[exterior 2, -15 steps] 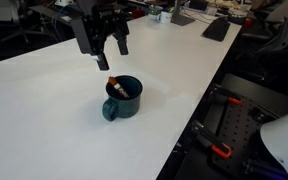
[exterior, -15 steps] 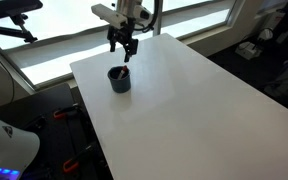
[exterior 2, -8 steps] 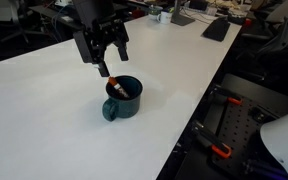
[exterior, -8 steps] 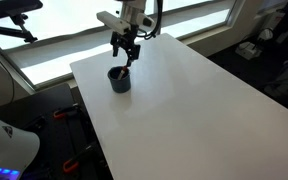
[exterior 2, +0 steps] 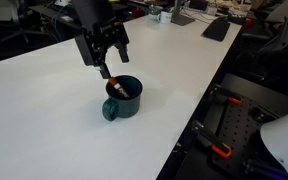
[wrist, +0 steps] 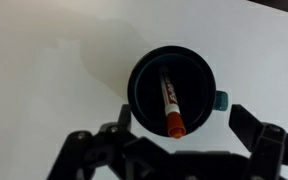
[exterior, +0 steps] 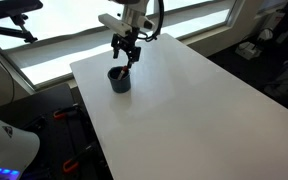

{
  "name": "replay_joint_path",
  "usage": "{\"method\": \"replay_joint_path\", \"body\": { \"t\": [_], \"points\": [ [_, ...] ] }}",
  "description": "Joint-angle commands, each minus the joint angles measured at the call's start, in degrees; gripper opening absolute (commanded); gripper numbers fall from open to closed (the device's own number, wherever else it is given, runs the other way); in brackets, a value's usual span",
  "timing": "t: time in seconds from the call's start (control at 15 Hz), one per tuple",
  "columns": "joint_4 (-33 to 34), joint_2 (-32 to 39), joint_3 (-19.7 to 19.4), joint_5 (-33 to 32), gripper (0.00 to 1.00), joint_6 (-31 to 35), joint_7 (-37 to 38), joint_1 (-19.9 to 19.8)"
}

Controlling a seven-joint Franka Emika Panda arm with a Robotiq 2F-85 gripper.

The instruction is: Remove the marker from the cup

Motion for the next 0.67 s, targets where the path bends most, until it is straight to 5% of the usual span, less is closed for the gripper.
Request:
{"method": "replay_joint_path", "body": {
  "t": [0.0,0.6],
  "points": [
    [1.88,1.16,-0.51,-2.07,1.00,-3.19,2.62,0.54],
    [3.16,2.11,-0.70,-3.90,1.00,-7.22,4.30,0.76]
  ]
}}
